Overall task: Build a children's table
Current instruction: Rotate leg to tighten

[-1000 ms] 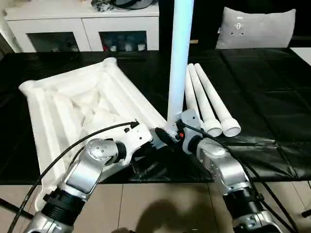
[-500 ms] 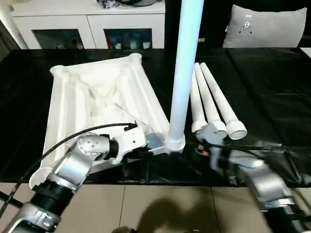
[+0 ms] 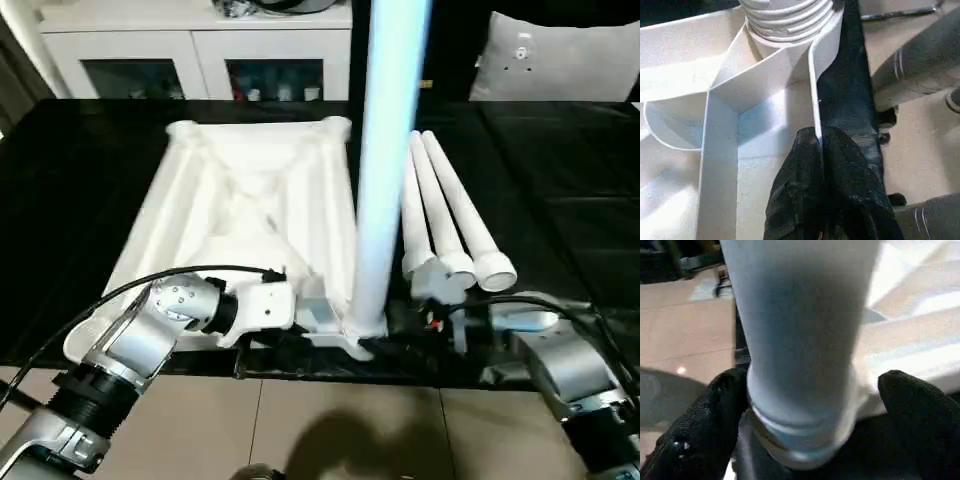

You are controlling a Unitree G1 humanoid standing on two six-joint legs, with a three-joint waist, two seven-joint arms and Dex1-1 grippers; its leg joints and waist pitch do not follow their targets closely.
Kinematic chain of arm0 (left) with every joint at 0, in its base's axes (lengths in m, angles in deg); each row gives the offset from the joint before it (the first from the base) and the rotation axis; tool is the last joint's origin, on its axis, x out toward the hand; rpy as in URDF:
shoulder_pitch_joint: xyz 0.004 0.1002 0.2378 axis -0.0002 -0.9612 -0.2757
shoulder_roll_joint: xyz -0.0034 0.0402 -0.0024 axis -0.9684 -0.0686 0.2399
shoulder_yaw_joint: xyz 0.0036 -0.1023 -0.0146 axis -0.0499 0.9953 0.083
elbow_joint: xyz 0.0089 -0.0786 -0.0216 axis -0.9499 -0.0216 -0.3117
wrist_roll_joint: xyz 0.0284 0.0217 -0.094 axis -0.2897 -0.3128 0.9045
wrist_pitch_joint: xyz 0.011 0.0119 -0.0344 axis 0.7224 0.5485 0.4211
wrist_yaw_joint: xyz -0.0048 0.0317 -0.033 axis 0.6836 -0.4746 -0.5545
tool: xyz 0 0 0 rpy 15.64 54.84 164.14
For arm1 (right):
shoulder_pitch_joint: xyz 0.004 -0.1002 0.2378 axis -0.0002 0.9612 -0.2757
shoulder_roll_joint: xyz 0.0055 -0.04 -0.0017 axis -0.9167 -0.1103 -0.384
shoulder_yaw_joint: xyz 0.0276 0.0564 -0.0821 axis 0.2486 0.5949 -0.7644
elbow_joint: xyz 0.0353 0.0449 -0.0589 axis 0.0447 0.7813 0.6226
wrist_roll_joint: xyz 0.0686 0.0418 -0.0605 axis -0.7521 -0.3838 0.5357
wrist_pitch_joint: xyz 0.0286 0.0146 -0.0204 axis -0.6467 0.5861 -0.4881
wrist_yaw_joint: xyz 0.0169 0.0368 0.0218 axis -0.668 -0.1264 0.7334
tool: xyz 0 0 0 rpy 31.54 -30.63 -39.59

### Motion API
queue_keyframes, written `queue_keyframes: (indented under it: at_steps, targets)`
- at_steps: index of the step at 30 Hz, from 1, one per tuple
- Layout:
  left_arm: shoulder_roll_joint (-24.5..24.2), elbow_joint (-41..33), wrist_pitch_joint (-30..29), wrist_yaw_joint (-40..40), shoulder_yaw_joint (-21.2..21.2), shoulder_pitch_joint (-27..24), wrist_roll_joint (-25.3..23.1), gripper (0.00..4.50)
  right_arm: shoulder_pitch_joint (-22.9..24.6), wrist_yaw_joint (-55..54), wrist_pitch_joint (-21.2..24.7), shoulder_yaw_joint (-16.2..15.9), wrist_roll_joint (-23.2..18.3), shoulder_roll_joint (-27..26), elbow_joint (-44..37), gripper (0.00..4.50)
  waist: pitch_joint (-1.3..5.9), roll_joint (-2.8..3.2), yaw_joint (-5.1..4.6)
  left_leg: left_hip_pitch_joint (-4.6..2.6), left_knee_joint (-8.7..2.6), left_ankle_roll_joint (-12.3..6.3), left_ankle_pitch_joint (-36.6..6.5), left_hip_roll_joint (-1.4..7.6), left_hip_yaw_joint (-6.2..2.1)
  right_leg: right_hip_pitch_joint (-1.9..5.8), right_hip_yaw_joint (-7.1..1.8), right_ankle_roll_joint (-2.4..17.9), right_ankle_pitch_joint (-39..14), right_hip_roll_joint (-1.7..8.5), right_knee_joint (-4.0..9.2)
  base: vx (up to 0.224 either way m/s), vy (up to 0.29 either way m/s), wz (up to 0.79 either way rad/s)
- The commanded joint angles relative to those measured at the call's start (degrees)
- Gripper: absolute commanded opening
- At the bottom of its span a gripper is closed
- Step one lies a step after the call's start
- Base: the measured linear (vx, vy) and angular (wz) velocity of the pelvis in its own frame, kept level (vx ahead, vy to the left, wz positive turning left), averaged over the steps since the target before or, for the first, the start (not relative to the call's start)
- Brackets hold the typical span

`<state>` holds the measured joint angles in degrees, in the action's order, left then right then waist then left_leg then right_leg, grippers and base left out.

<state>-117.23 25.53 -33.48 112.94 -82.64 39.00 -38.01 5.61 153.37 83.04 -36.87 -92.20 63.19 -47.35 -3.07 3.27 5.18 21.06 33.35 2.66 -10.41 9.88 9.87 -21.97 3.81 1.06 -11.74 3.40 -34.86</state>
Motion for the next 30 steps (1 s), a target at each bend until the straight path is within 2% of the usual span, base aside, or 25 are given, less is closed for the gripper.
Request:
queue_keyframes:
  at_steps: [1,3,4,5,6,7,9,15,18,19,22,23,24,25,26,27,28,29,30]
  targets:
    - [-1.1,1.0,0.8,2.8,-4.0,-1.0,-2.0,0.00,-1.3,1.8,0.3,-0.6,-0.3,-0.2,0.9,4.13,3.23,-0.40,-0.08,-0.50,-3.66,-3.32,-11.7,3.64,-1.19,2.30,-3.19,12.8,-10.7,5.10,4.28,0.000,0.000,0.00]
    - [-1.2,1.0,0.9,2.9,-4.1,-1.0,-1.9,0.00,-1.5,2.1,0.4,-0.7,-0.4,-0.3,1.3,4.04,3.25,-0.44,-0.07,-0.52,-3.63,-3.08,-12.0,3.60,-1.17,2.31,-3.21,12.7,-11.4,5.11,4.30,0.000,0.000,0.00]
    - [-1.2,1.0,0.9,2.9,-4.1,-1.0,-1.9,0.00,-1.5,2.1,0.4,-0.7,-0.4,-0.3,1.3,3.81,3.22,-0.47,-0.05,-0.47,-3.65,-2.99,-12.0,3.58,-1.20,2.33,-3.23,12.6,-11.7,5.12,4.35,0.000,0.000,0.00]
    - [-1.3,1.0,1.0,3.1,-4.1,-1.1,-1.9,0.00,-2.0,2.6,0.7,-0.7,-0.7,-0.5,1.8,3.75,3.23,-0.72,-0.11,-0.46,-3.66,-2.99,-11.9,3.58,-1.18,2.36,-3.21,12.5,-11.7,5.09,4.31,0.000,0.000,0.00]
    - [-1.3,1.0,1.0,3.1,-4.1,-1.1,-1.9,0.00,-2.0,2.6,0.7,-0.7,-0.7,-0.5,1.8,3.75,3.21,-0.56,-0.07,-0.47,-3.65,-3.00,-12.0,3.56,-1.20,2.32,-3.21,12.4,-12.3,5.15,4.38,0.000,0.000,0.00]
    - [-1.4,1.0,1.1,3.3,-4.1,-1.1,-1.9,0.00,-2.4,2.9,0.8,-0.7,-0.9,-0.6,2.2,3.53,3.25,-0.55,-0.09,-0.49,-3.64,-2.95,-11.9,3.57,-1.20,2.31,-3.22,12.3,-12.4,5.13,4.37,0.000,0.000,0.00]
    - [-1.4,1.1,1.3,3.4,-4.1,-1.2,-1.8,0.00,-2.8,3.4,1.0,-0.8,-1.3,-0.6,2.7,3.53,3.28,-0.61,-0.15,-0.43,-3.60,-3.08,-11.6,3.53,-1.19,2.34,-3.17,12.4,-12.1,5.09,4.28,0.000,0.000,0.00]
    - [-1.3,1.8,1.5,3.8,-3.9,-1.3,-1.7,0.00,-3.2,5.1,1.6,-1.5,-2.3,-0.9,3.7,2.95,3.35,-0.59,-0.06,-0.40,-3.47,-3.39,-10.7,3.52,-1.14,2.35,-3.13,12.7,-10.5,5.04,4.17,0.000,0.000,0.00]
    - [-1.2,1.8,1.3,3.7,-3.8,-1.4,-1.6,0.00,-3.0,5.4,1.9,-1.5,-2.6,-1.1,3.6,2.83,3.31,-0.70,-0.07,-0.41,-3.54,-3.30,-10.9,3.54,-1.16,2.37,-3.11,12.6,-11.2,5.04,4.20,0.000,0.000,0.00]
    - [-1.1,1.3,0.2,3.3,-3.5,-1.8,-1.2,0.00,-2.5,5.1,2.0,-1.5,-2.9,-1.7,3.5,2.80,3.33,-0.41,-0.01,-0.43,-3.50,-3.18,-11.1,3.53,-1.16,2.34,-3.13,12.6,-11.6,5.11,4.22,0.000,0.000,0.00]
    - [-0.4,-0.7,-3.5,1.6,-2.5,-3.1,-0.2,0.00,-1.6,3.0,2.7,-0.9,-3.3,-3.5,3.1,2.77,3.33,-0.50,-0.23,-0.43,-3.60,-2.94,-11.1,3.60,-1.17,2.33,-3.14,12.8,-11.0,5.05,4.12,0.000,0.000,0.00]
    - [0.9,-2.8,-6.8,-0.7,-1.5,-4.4,0.7,0.00,-1.2,-1.5,2.3,-0.8,-1.9,-6.0,3.4,2.77,3.20,0.10,-0.22,-0.41,-3.63,-2.84,-11.5,3.55,-1.27,2.24,-3.11,12.8,-11.4,5.05,4.15,0.000,0.000,0.00]
    - [0.9,-2.8,-6.8,-0.7,-1.5,-4.4,0.7,0.00,-1.2,-1.5,2.3,-0.8,-1.9,-6.0,3.4,2.76,3.19,-0.29,-0.55,-0.38,-3.71,-2.27,-12.0,3.46,-1.24,2.29,-3.06,12.8,-11.9,5.00,4.22,0.000,0.000,0.00]
    - [2.3,-4.5,-9.9,-3.1,-0.5,-5.4,1.5,0.00,-1.3,-6.7,2.3,-0.6,-0.2,-8.5,4.2,2.76,2.82,-0.08,-0.73,-0.35,-4.02,-1.98,-14.2,3.36,-1.37,2.24,-3.01,12.0,-15.7,5.01,4.65,0.000,0.000,0.00]
    - [4.2,-6.5,-13.7,-6.3,0.4,-6.4,1.8,0.00,-2.1,-13.7,4.1,0.6,0.7,-12.6,5.7,2.76,2.85,0.02,-1.00,-0.51,-4.07,-1.42,-15.0,3.43,-1.31,2.20,-3.04,11.8,-16.9,5.04,4.63,0.000,0.000,0.00]
    - [5.8,-7.9,-16.4,-8.9,1.0,-7.0,2.0,0.00,-2.8,-18.8,5.5,1.5,1.1,-15.7,7.0,2.76,2.56,-0.24,-1.54,-0.31,-4.30,-0.83,-15.7,3.42,-1.34,2.19,-3.03,11.7,-18.3,5.06,4.66,0.000,0.000,0.00]
    - [6.6,-8.5,-17.8,-10.2,1.3,-7.3,1.9,0.00,-3.3,-21.5,6.5,2.1,1.1,-17.3,7.7,2.75,2.09,-0.18,-2.77,-0.51,-4.35,1.07,-19.8,2.79,-1.94,1.96,-2.59,8.9,-29.3,5.34,5.56,-0.051,0.000,-0.18]
    - [8.6,-9.6,-20.1,-13.0,1.6,-7.7,1.6,0.00,-4.1,-24.8,6.5,2.3,1.6,-20.0,9.1,2.75,1.96,-0.34,-3.64,-0.32,-4.52,1.76,-21.3,2.71,-2.37,2.12,-2.38,6.7,-33.5,5.47,5.87,-0.051,0.000,-0.18]
    - [10.1,-10.4,-21.7,-15.0,1.9,-7.9,1.2,0.00,-4.6,-27.0,6.1,2.1,2.3,-21.7,10.2,2.75,1.86,-0.24,-3.96,-0.08,-4.63,1.80,-21.8,2.62,-2.53,2.21,-2.23,5.9,-34.7,5.45,6.14,-0.052,0.019,-0.24]
